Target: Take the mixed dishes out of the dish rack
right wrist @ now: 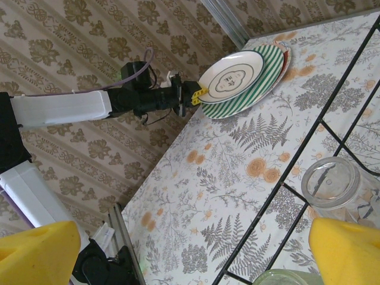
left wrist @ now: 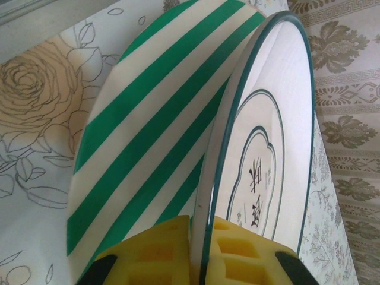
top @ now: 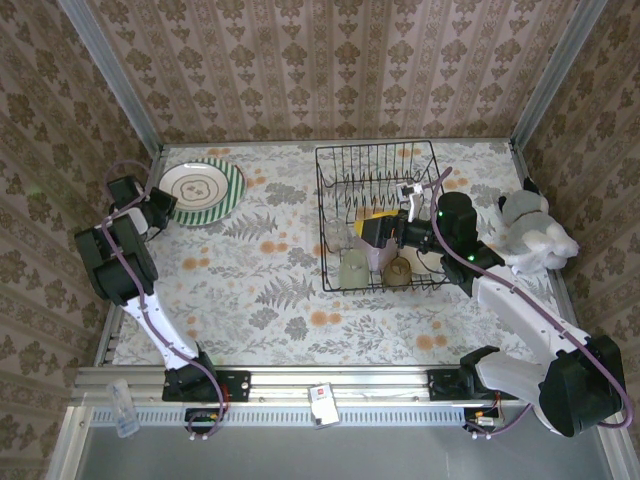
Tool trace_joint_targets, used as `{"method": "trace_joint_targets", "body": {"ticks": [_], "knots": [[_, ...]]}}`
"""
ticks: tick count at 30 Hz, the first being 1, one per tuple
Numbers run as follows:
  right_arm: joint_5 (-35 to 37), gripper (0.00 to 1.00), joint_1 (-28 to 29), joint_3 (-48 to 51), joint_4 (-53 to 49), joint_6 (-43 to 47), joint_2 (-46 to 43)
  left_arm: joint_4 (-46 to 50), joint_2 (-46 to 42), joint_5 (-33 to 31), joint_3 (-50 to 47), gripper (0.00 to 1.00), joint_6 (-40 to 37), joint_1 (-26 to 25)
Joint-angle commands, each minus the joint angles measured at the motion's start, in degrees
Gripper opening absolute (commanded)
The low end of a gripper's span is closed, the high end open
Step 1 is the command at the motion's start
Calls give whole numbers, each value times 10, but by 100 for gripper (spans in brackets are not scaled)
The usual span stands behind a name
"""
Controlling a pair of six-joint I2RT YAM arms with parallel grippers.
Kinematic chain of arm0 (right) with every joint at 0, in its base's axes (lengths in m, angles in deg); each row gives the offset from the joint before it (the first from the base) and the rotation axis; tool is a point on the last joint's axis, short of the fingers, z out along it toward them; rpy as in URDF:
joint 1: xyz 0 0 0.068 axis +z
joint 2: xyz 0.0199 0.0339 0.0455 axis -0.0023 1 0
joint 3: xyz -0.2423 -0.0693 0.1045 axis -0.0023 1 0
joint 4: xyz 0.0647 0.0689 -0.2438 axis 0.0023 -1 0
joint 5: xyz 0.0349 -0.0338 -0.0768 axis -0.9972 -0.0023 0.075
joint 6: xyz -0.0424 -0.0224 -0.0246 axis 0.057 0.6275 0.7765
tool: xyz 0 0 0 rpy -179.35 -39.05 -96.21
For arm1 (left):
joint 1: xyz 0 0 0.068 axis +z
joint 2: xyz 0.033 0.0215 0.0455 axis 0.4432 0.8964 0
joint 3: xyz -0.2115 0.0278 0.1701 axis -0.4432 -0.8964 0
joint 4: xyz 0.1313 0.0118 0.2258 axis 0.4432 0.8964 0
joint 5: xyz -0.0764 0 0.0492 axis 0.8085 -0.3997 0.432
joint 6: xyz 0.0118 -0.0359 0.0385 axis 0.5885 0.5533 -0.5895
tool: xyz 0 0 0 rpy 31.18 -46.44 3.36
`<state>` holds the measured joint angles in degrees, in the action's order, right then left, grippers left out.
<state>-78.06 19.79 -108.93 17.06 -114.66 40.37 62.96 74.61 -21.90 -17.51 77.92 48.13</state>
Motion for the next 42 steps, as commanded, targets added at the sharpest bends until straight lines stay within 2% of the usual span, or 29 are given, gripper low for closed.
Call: {"method": "trace_joint_targets", "body": {"ticks": [1, 9, 17, 21, 24, 26, 27, 38, 42], "knots": [[9, 100, 5, 5, 2, 15, -12, -9, 6, 1, 27, 11, -5, -4], [13, 100, 6, 5, 1, 17, -10, 15, 9, -7, 43, 34, -15, -9], [14, 100, 7, 4, 0, 18, -11, 35, 7, -19, 39, 48, -23, -3], [15, 100, 7, 3, -2, 19, -11, 53, -3, -30, 37, 58, -34, 1], [17, 100, 6, 3, -3, 20, -11, 70, -18, -43, 36, 70, -40, 4], [18, 100, 7, 3, -4, 20, -10, 81, -30, -52, 34, 94, -46, 4], [18, 100, 7, 2, -4, 21, -9, 89, -38, -59, 34, 100, -50, 4], [23, 100, 9, 1, -4, 22, -6, 144, -155, -116, -15, 100, -51, 1], [25, 100, 10, 2, -4, 21, -6, 170, -204, -124, -27, 100, -49, -17]]}}
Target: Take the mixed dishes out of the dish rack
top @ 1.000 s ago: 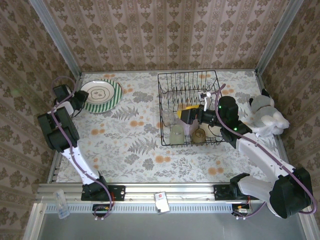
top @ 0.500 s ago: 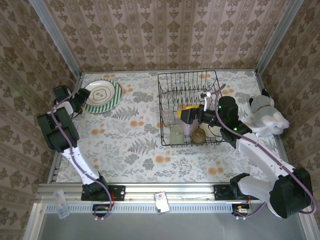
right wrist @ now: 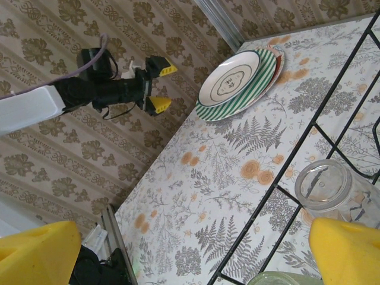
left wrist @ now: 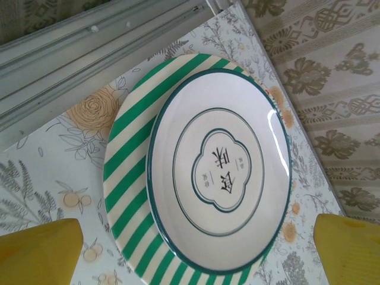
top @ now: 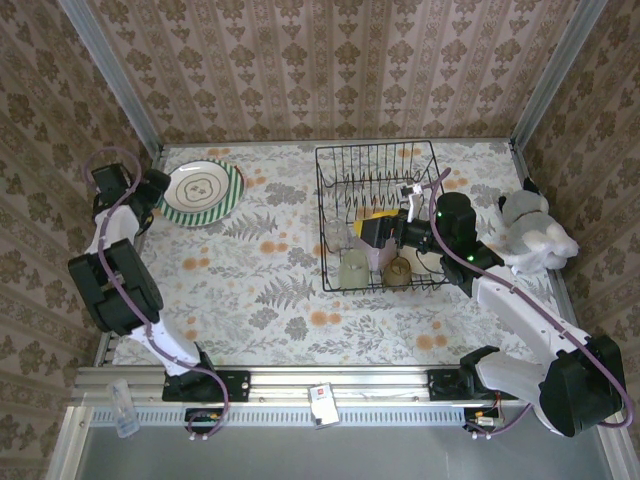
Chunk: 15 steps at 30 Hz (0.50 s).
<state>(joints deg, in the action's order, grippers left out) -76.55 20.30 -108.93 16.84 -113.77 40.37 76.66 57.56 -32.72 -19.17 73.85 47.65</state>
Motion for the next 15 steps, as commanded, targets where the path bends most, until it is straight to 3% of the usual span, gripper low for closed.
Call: {"method": "trace_joint_targets", "body": {"ticks": [1, 8, 15], "knots": [[11, 100, 5, 2, -2, 12, -6, 42, -49, -18, -11, 100, -8, -19], [20, 100, 6, 0, -10, 16, -11, 86, -171, -22, -33, 100, -25, -77], [40, 100, 8, -3, -29, 25, -17, 133, -309, -2, -63, 100, -97, -155]]}}
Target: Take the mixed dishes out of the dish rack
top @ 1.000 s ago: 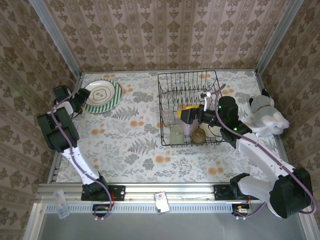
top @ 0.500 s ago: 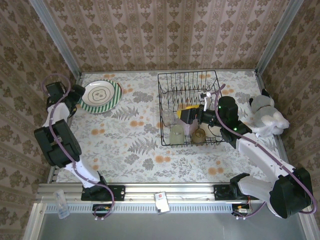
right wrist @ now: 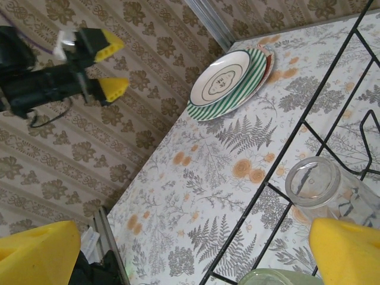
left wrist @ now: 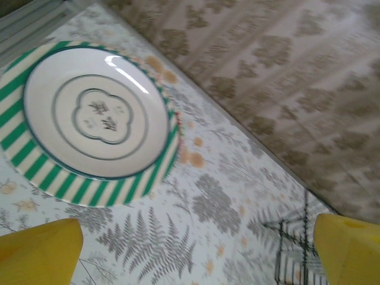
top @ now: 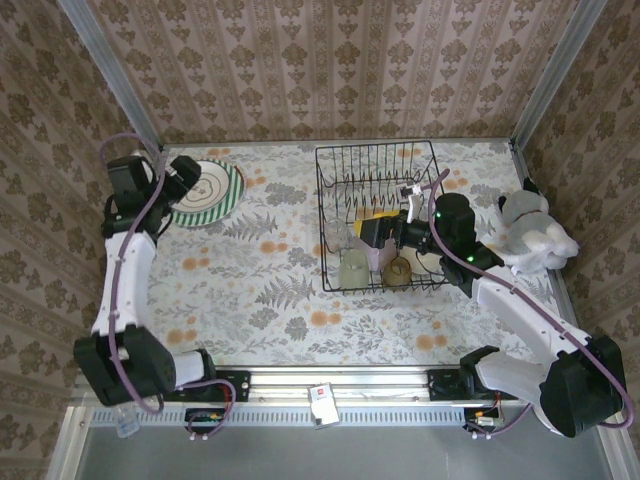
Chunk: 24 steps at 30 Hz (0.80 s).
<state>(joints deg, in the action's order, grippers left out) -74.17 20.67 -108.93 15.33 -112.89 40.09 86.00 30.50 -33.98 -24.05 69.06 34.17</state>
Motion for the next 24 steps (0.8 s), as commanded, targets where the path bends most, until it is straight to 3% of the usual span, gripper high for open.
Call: {"method": "trace_joint_targets", "body": {"ticks": [1, 9, 14, 19, 24], "knots": [[16, 100, 5, -2, -16, 19, -14, 45, -59, 19, -20, 100, -63, -29], [86, 100, 31, -38, -108, 58, -5, 30, -196, 126, -91, 100, -146, -99], [186, 100, 80, -93, -244, 92, 8, -2, -254, 177, -144, 100, -165, -124], [300, 97, 117, -161, -388, 83, 52, -22, -281, 191, -176, 100, -169, -133], [412, 95, 193, -215, -466, 74, 115, -20, -283, 196, -182, 100, -171, -136]]}}
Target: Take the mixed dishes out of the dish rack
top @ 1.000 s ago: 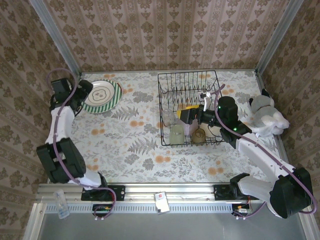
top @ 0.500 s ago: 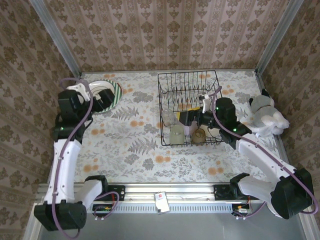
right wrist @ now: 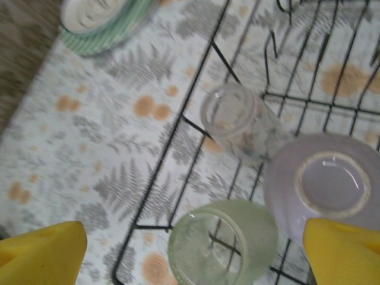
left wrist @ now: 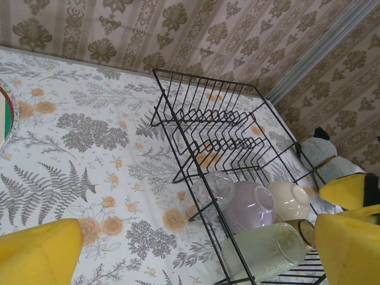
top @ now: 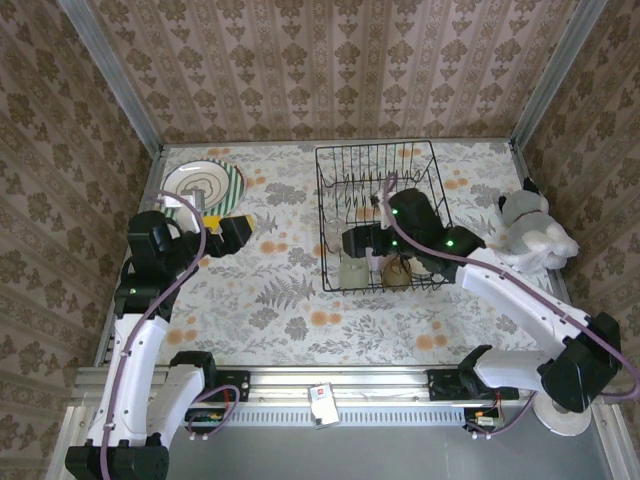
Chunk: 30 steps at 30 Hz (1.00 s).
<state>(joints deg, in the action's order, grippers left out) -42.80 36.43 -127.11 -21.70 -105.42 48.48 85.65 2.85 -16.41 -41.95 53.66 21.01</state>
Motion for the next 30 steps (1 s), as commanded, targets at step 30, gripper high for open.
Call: {"method": "trace_joint_targets", "body": {"ticks": [30], "knots": [[170, 81, 102, -123, -200, -58, 214, -106, 30, 207, -34, 100, 94, -13]]}}
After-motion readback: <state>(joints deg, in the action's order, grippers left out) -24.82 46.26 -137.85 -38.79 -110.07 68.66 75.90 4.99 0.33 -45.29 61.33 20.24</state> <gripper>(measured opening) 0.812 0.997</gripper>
